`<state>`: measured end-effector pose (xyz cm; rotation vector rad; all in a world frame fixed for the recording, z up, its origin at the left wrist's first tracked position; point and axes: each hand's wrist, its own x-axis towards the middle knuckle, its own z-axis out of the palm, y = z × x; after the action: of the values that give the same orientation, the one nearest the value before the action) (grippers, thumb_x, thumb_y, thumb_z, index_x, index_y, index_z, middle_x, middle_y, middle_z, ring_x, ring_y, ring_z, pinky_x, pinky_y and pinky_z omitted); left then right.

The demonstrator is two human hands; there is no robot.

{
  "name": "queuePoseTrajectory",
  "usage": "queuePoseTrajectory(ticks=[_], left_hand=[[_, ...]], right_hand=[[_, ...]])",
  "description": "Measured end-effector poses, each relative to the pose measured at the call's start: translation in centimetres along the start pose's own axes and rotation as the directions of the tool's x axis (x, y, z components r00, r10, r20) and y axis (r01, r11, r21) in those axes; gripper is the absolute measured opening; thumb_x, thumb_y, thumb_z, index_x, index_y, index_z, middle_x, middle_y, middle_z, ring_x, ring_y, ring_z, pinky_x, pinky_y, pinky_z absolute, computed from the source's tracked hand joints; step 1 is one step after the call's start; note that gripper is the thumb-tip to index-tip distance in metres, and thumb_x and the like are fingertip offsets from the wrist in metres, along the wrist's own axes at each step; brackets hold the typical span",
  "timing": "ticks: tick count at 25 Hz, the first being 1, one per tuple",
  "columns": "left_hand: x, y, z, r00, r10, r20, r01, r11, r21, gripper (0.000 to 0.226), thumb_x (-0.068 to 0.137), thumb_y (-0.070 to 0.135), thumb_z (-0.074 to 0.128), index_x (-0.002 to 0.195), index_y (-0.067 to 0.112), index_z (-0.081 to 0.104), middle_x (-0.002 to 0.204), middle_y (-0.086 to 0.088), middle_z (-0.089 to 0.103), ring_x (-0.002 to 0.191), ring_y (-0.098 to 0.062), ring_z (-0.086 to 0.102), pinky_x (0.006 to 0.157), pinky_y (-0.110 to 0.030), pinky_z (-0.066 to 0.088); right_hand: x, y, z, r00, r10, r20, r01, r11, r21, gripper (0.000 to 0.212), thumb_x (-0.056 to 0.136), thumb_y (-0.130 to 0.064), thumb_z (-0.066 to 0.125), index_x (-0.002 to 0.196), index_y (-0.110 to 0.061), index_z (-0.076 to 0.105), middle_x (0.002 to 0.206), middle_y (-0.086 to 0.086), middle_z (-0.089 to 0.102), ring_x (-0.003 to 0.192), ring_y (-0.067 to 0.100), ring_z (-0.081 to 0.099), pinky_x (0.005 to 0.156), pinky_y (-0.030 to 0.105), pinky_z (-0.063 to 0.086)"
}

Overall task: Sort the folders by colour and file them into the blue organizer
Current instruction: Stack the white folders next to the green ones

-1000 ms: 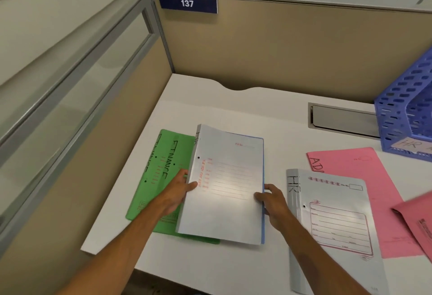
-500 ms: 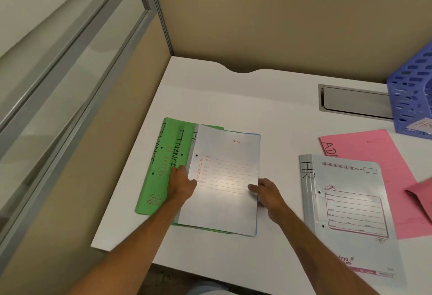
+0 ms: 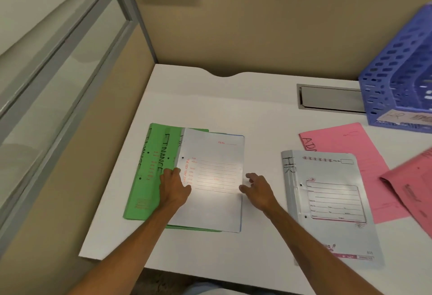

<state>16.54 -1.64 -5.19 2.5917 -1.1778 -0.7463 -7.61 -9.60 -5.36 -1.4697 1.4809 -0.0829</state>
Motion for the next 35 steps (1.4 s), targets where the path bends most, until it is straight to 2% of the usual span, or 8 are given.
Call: queuePoseTrajectory(ticks=[7, 11, 13, 19, 24, 26, 31, 35], left_hand=[[-4.8, 10.3, 5.3, 0.957, 0.248, 0.152, -0.217, 0.957, -0.194, 0.049, 0.083, 0.021, 0.073, 0.127, 0.012, 0.053, 0.130, -0.007, 0.045, 0.122, -0.023, 0.046, 0.095, -0.031, 0.044], [-8.0, 16.2, 9.5, 0.822, 0.154, 0.549, 0.108, 0.903, -0.416, 0.057, 0.078, 0.026, 0.081, 0.126, 0.011, 0.054, 0.123, -0.012, 0.058, 0.112, -0.029, 0.060, 0.097, -0.037, 0.050], [-9.3, 18.2, 11.3, 0.755, 0.121, 0.644, 0.212, 0.885, -0.414, 0.061, 0.078, 0.029, 0.081, 0.128, 0.011, 0.051, 0.124, -0.012, 0.060, 0.109, -0.030, 0.062, 0.099, -0.042, 0.051], [-12.5, 21.7, 16.4, 0.800, -0.033, 0.599, 0.230, 0.939, -0.255, 0.058, 0.077, 0.036, 0.079, 0.120, 0.006, 0.054, 0.119, -0.013, 0.063, 0.108, -0.028, 0.063, 0.090, -0.036, 0.056], [-13.1, 23.2, 17.3, 0.739, -0.089, 0.667, 0.444, 0.809, -0.384, 0.043, 0.074, 0.021, 0.084, 0.103, 0.002, 0.059, 0.104, -0.016, 0.069, 0.077, -0.021, 0.065, 0.057, -0.028, 0.053], [-13.5, 23.3, 17.4, 0.749, -0.091, 0.657, 0.471, 0.770, -0.430, 0.043, 0.074, 0.015, 0.084, 0.101, 0.006, 0.052, 0.105, -0.014, 0.068, 0.082, -0.023, 0.067, 0.052, -0.028, 0.053], [-12.9, 22.6, 15.1, 0.807, -0.027, 0.590, 0.372, 0.799, -0.473, 0.042, 0.078, 0.019, 0.081, 0.108, 0.007, 0.053, 0.108, -0.011, 0.068, 0.093, -0.025, 0.068, 0.070, -0.035, 0.057], [-11.2, 20.3, 10.2, 0.788, 0.096, 0.608, 0.353, 0.739, -0.574, 0.037, 0.084, 0.019, 0.075, 0.116, 0.015, 0.056, 0.114, -0.005, 0.070, 0.093, -0.020, 0.069, 0.066, -0.028, 0.057]], right_hand=[[-2.6, 6.4, -8.6, 0.972, -0.125, -0.201, 0.103, 0.988, -0.115, 0.043, 0.092, -0.018, 0.064, 0.132, -0.008, 0.054, 0.131, 0.013, 0.053, 0.122, 0.026, 0.051, 0.098, 0.023, 0.036], [-3.4, 12.1, -14.1, 0.978, 0.026, -0.207, -0.053, 0.991, -0.126, 0.058, 0.089, -0.028, 0.067, 0.141, -0.012, 0.046, 0.137, 0.014, 0.048, 0.126, 0.027, 0.047, 0.100, 0.030, 0.038], [-3.6, 14.7, -16.5, 0.972, 0.102, -0.214, -0.134, 0.981, -0.142, 0.067, 0.086, -0.030, 0.069, 0.145, -0.013, 0.040, 0.140, 0.016, 0.043, 0.128, 0.030, 0.045, 0.103, 0.035, 0.039], [-4.7, 20.9, -20.6, 0.891, 0.309, -0.332, -0.376, 0.913, -0.161, 0.059, 0.085, -0.029, 0.067, 0.133, -0.008, 0.042, 0.128, 0.019, 0.045, 0.118, 0.037, 0.047, 0.096, 0.049, 0.048], [-4.6, 22.1, -21.4, 0.902, 0.295, -0.317, -0.352, 0.926, -0.140, 0.057, 0.084, -0.030, 0.067, 0.129, -0.007, 0.041, 0.121, 0.018, 0.050, 0.113, 0.035, 0.050, 0.092, 0.046, 0.048], [-4.4, 22.3, -21.9, 0.900, 0.302, -0.313, -0.340, 0.938, -0.071, 0.058, 0.083, -0.027, 0.068, 0.130, -0.006, 0.041, 0.120, 0.016, 0.053, 0.107, 0.033, 0.053, 0.084, 0.040, 0.048], [-4.2, 21.4, -22.4, 0.897, 0.319, -0.308, -0.267, 0.943, 0.197, 0.027, 0.077, -0.011, 0.072, 0.100, -0.009, 0.059, 0.101, 0.008, 0.067, 0.083, 0.021, 0.062, 0.067, 0.034, 0.053], [-3.4, 18.1, -21.3, 0.934, 0.288, -0.212, -0.187, 0.898, 0.398, 0.030, 0.076, -0.007, 0.071, 0.100, -0.014, 0.055, 0.099, 0.009, 0.068, 0.083, 0.023, 0.067, 0.065, 0.035, 0.056]])
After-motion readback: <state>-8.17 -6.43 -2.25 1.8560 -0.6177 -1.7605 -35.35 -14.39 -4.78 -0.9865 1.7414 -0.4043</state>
